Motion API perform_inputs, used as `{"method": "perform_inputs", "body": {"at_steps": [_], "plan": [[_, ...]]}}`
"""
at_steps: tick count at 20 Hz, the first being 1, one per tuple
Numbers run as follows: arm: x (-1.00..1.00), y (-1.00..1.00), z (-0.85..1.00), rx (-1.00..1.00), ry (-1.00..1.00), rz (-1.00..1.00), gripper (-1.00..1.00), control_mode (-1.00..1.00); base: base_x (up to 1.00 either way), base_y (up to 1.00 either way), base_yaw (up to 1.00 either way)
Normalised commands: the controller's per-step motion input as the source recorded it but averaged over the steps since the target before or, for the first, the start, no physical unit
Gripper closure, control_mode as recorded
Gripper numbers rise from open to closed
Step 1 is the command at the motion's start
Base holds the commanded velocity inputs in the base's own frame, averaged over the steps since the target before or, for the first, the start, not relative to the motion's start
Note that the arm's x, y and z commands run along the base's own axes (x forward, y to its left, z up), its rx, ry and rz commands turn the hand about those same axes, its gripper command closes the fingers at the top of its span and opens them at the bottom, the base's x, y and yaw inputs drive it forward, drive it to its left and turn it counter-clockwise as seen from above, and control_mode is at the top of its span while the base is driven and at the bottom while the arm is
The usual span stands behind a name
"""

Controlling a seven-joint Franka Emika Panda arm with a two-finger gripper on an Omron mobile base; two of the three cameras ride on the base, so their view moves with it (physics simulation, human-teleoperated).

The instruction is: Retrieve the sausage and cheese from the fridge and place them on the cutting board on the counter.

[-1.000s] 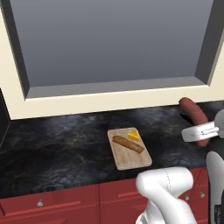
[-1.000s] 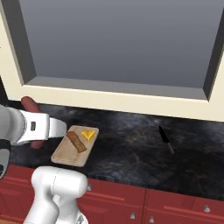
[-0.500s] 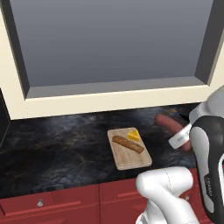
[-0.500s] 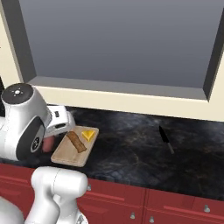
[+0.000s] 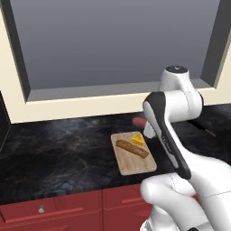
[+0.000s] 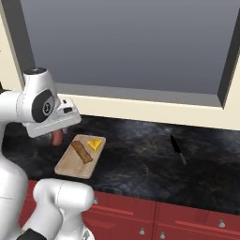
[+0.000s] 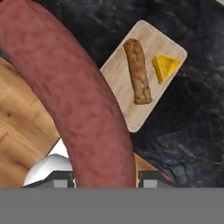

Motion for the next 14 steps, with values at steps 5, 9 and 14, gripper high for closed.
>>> {"method": "perform_inputs", "body": {"at_steps": [5,9,14], "plan": [[1.0,0.21,-0.59,-0.17,0.3,0.08,1.0,-1.0,0.0,0.0,0.0],[1.0,0.03,-1.0,-0.14,0.14,0.21,1.0,-1.0,0.0,0.0,0.0],[0.67,0.0,-0.81,-0.01,0.01,0.26,1.0,-1.0,0.0,0.0,0.0]]}}
